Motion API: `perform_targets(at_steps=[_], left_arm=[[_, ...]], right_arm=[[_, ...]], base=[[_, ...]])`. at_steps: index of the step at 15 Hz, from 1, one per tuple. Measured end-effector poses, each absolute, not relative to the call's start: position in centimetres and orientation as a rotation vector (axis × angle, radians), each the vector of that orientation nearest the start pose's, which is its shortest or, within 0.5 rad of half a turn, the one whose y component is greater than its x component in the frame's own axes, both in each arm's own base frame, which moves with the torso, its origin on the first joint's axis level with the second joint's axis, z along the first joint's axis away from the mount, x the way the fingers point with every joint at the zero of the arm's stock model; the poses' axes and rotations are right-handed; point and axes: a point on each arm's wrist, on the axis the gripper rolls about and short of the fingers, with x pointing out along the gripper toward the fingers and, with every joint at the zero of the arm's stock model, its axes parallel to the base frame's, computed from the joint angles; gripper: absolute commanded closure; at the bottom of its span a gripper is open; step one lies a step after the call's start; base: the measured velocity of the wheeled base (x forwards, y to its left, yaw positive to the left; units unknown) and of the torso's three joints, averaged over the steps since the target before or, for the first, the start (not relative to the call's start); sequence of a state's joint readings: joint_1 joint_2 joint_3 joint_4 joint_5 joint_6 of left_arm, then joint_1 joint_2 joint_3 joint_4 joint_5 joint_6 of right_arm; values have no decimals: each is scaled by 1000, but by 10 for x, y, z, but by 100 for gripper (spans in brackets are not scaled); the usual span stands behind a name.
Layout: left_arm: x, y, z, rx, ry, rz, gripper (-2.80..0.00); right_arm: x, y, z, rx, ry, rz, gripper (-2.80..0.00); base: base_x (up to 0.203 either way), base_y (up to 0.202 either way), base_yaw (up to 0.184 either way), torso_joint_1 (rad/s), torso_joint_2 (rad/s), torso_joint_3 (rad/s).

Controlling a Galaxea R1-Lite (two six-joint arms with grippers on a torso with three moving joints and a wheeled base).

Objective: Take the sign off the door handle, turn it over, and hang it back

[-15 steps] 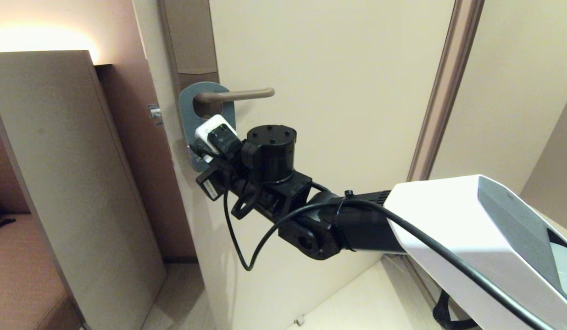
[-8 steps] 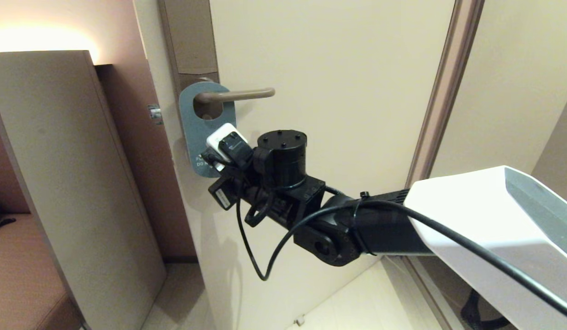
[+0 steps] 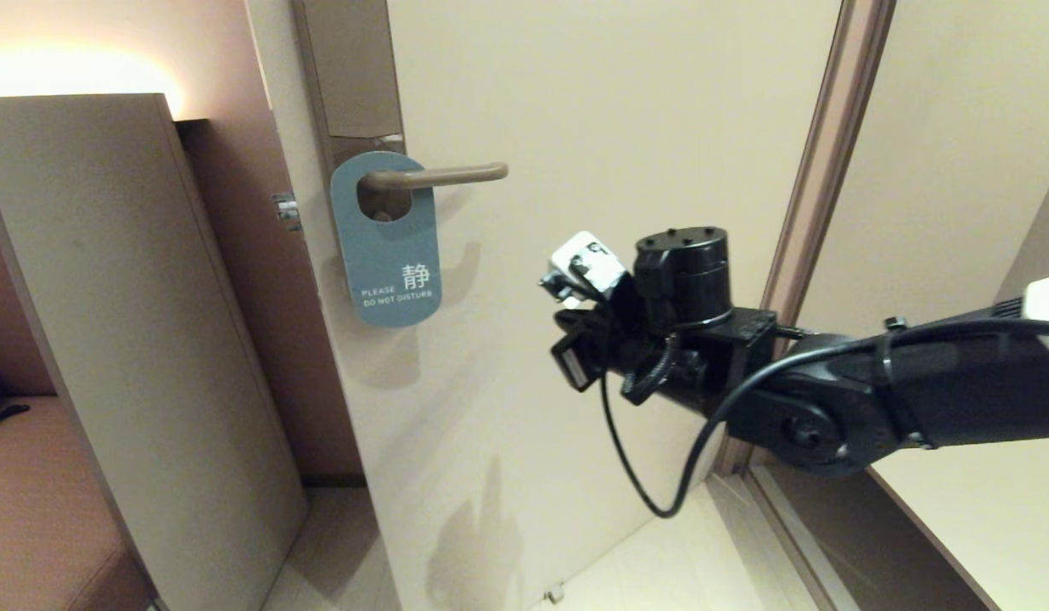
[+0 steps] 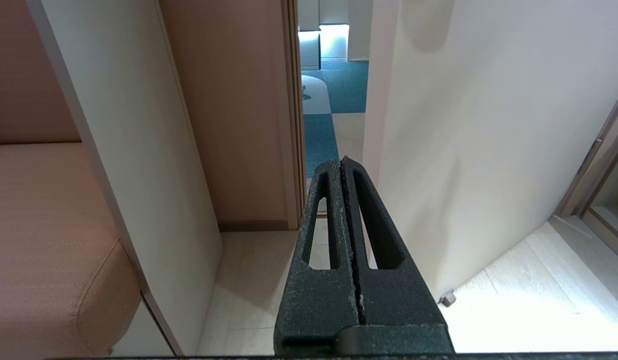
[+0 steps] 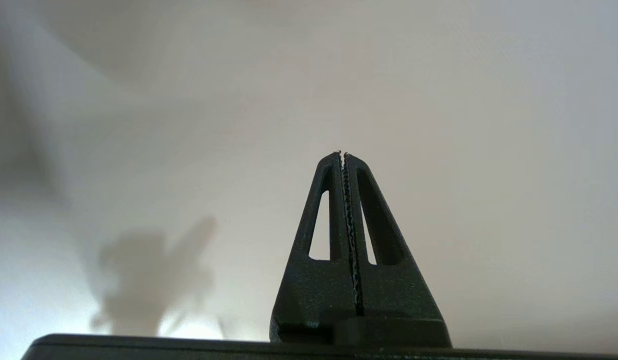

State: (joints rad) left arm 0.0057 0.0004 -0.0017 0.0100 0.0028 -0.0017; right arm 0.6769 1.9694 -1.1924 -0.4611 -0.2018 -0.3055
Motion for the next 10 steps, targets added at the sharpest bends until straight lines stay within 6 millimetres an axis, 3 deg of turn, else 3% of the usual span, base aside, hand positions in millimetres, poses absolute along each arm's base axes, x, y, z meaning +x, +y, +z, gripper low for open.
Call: perform_targets(at_steps=[3, 5, 8, 10], left_arm=[[-23, 0, 75, -1, 9, 9, 0], [-23, 0, 75, -1, 9, 9, 0], [-23, 0, 75, -1, 9, 9, 0], [-23, 0, 75, -1, 9, 9, 0]], right_arm=[[299, 151, 179, -450, 424, 280, 0], [279, 99, 178, -430, 533, 145, 0], [235, 38, 181, -336, 600, -52, 0], [196, 14, 179, -243, 598, -154, 0]], base=[[0, 0, 0, 0, 0, 0], [0, 0, 0, 0, 0, 0], [0, 0, 0, 0, 0, 0], [0, 0, 0, 0, 0, 0]])
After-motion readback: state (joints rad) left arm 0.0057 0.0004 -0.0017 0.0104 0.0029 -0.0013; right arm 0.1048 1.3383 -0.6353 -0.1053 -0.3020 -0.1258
